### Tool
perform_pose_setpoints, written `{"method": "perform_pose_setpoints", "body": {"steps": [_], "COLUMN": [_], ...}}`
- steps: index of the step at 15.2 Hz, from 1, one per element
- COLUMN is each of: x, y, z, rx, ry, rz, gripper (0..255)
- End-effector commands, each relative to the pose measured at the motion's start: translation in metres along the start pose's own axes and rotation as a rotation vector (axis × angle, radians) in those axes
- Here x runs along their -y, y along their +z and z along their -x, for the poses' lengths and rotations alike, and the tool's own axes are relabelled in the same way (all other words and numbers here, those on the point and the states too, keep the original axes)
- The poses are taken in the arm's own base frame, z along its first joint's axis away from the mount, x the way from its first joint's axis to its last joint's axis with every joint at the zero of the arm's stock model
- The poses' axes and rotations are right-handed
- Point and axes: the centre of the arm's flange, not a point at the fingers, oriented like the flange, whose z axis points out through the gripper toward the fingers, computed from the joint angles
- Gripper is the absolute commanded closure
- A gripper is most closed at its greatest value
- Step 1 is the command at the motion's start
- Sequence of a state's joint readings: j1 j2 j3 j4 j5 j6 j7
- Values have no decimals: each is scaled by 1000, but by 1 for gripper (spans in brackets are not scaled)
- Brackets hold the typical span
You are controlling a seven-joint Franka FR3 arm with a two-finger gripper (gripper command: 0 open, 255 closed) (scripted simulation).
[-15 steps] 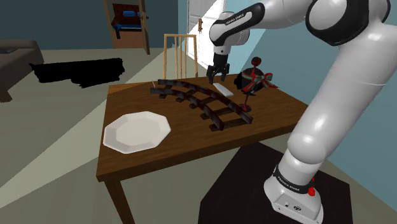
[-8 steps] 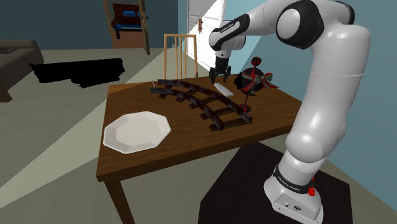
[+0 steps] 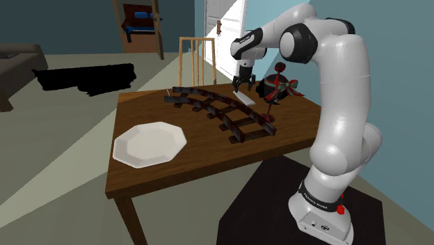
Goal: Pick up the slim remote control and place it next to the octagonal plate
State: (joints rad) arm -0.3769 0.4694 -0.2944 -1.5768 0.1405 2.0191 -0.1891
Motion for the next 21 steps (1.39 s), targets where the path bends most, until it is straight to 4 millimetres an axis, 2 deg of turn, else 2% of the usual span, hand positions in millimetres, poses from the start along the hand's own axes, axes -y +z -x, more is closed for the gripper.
{"method": "perform_pose_setpoints", "body": {"steps": [1, 9, 16, 17, 21], "x": [-15, -15, -16, -16, -16], "y": [9, 49, 49, 49, 49], "z": [-14, -14, -14, -14, -14], "rx": [2, 2, 2, 2, 2], "ry": [25, 25, 25, 25, 25], "rz": [3, 3, 3, 3, 3], "gripper": [0, 0, 0, 255, 255]}}
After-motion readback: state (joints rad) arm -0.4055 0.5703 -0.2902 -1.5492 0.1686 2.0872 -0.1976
